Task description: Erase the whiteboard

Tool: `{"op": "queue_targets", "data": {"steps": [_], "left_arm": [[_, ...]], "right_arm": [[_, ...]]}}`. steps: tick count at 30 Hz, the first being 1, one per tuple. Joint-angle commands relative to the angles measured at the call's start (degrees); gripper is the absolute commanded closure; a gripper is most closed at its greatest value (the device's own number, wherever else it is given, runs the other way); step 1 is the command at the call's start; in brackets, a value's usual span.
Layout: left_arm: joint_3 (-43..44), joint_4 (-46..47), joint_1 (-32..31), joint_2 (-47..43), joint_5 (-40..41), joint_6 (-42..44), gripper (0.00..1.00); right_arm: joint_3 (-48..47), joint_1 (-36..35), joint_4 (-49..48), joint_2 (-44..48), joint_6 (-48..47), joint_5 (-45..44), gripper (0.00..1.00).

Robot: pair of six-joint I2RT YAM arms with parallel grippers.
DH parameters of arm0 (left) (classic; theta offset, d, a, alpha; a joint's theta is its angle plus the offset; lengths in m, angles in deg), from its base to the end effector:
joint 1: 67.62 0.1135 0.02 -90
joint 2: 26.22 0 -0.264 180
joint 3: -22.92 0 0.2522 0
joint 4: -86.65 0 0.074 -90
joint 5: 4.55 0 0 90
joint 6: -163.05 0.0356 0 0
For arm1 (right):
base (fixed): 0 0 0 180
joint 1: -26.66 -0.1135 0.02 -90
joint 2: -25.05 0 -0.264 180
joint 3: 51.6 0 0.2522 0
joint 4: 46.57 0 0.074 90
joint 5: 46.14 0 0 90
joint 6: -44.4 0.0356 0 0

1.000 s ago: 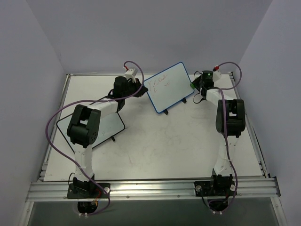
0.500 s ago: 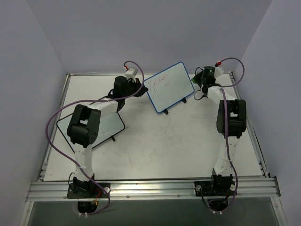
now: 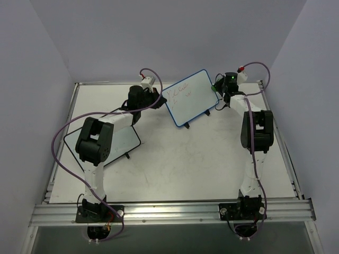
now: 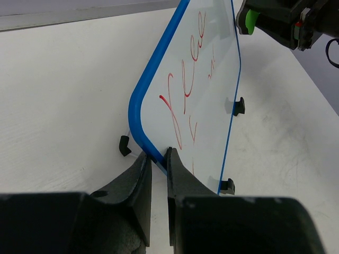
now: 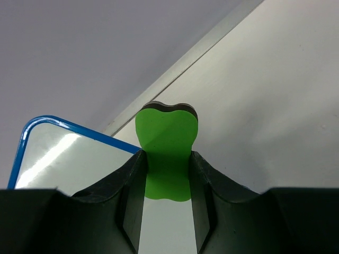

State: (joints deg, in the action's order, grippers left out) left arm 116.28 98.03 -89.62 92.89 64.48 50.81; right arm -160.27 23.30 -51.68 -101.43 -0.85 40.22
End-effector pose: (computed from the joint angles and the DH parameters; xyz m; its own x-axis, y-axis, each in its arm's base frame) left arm 0.4398 -0.1914 0.2080 -0.4670 -0.1925 -0.8630 0.5342 0.7163 -0.4489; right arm 0.5232 0.0285 0.2246 -0.1535 0.6948 -0.7026 0.1569 0.7192 0.6769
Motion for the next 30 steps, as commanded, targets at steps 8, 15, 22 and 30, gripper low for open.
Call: {"op": "queue_targets", "data": {"steps": [8,15,22,30], "left_arm": [[-0.1,-6.9,-1.8,1.0,0.8,6.4,0.98],[-0.1,-6.9,-1.8,0.9,0.8,6.5,0.98],[-0.1,-7.1,-1.8,0.9,0.9,6.7,0.98],[0.1,-7.5,-1.9,0.7,1.0,7.0,0.98]], "right_arm": [[3.4,0.0,-1.2,1.2,-1.3,-2.9,1.0],[7.0,1.0,-2.1,1.7,-1.3,-3.2,1.0],[7.8,1.4,-3.3,1.6,-1.2,-2.1,1.0],[2.2,0.6,-0.9,-0.6,-1.3,-1.5,1.0]]}}
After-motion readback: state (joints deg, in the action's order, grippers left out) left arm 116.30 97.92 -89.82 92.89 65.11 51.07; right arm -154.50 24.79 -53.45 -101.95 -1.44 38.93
